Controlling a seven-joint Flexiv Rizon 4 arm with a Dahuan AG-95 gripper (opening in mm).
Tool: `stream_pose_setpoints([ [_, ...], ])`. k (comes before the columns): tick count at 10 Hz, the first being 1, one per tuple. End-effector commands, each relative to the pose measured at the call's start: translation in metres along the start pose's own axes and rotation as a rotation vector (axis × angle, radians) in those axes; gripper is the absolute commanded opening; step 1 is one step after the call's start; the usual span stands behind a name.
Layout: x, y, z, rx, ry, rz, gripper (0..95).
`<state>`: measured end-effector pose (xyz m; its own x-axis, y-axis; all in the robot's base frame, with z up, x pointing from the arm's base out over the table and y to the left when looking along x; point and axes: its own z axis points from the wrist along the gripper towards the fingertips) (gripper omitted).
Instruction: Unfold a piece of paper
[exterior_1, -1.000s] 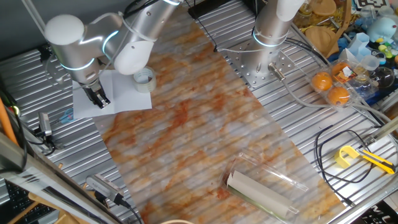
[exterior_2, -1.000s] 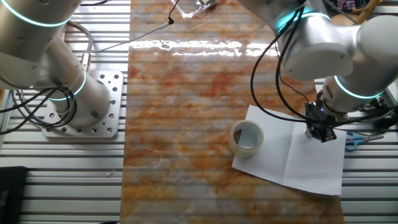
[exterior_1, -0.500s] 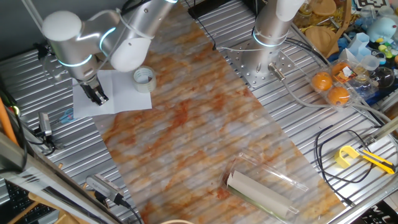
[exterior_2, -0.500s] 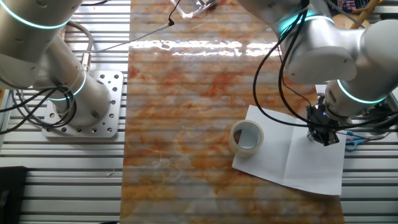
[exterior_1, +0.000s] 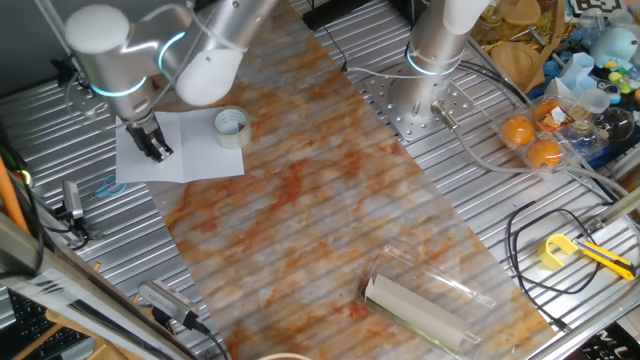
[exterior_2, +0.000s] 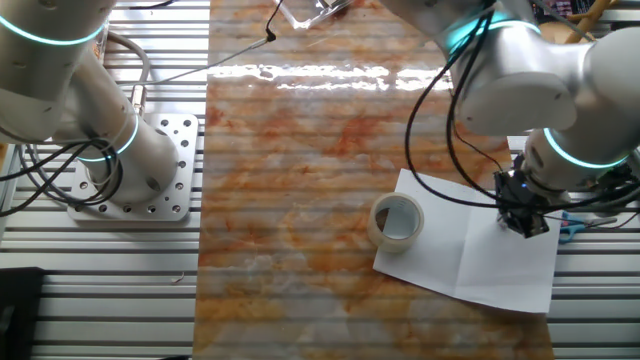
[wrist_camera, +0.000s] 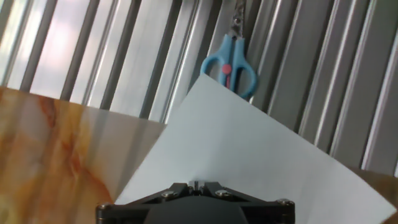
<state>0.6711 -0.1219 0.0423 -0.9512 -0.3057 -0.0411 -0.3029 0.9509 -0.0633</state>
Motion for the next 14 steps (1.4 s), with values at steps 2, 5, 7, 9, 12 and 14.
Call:
stream_pose_setpoints([
  [2,0.005,0.0,-0.007,-0.006,0.0,-0.003,0.0],
  [5,0.022,0.007,-0.025,-0.004,-0.007,-0.003,0.0],
  [7,0.037,0.012,-0.04,-0.001,-0.006,0.0,0.0],
  [9,0.058,0.011,-0.058,-0.003,-0.007,-0.011,0.0],
  [12,0.082,-0.008,-0.08,-0.038,-0.019,-0.034,0.0],
  [14,0.102,-0.015,-0.096,-0.043,0.002,-0.039,0.0],
])
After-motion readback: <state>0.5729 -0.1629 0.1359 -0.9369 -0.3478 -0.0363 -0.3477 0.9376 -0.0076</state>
